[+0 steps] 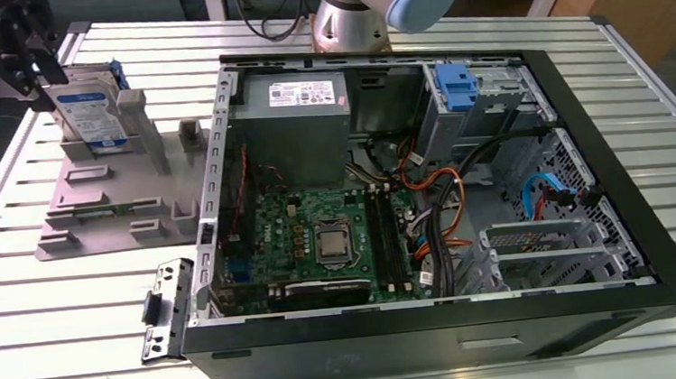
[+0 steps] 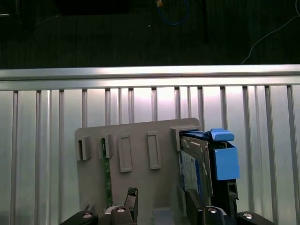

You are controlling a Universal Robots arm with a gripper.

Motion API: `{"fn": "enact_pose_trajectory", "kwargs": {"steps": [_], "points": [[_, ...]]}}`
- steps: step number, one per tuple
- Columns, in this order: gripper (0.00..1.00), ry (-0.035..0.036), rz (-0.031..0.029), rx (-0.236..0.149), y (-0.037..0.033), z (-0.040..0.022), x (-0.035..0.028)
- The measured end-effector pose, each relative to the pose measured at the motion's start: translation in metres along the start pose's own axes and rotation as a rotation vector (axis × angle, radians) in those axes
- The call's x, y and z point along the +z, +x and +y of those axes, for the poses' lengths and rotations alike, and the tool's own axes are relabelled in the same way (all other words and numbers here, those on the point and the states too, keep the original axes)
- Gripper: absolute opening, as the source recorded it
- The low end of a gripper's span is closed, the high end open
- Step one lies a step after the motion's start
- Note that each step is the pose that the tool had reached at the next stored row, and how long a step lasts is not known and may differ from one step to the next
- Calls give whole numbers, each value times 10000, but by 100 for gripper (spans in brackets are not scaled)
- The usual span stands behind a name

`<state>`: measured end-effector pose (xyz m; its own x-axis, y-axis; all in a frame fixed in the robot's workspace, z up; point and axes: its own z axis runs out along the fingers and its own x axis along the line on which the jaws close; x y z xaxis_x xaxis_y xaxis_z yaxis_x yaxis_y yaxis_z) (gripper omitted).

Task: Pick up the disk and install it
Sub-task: 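Pick up the disk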

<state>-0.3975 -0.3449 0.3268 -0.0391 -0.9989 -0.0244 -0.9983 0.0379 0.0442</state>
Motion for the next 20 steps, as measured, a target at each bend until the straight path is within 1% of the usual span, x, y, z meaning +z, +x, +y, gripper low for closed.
{"fn": "enact_pose_trajectory", "kwargs": {"steps": [14, 20], "points": [[53, 1, 0, 1, -41, 1, 12], [53, -1, 1, 0, -76, 4, 18]]}}
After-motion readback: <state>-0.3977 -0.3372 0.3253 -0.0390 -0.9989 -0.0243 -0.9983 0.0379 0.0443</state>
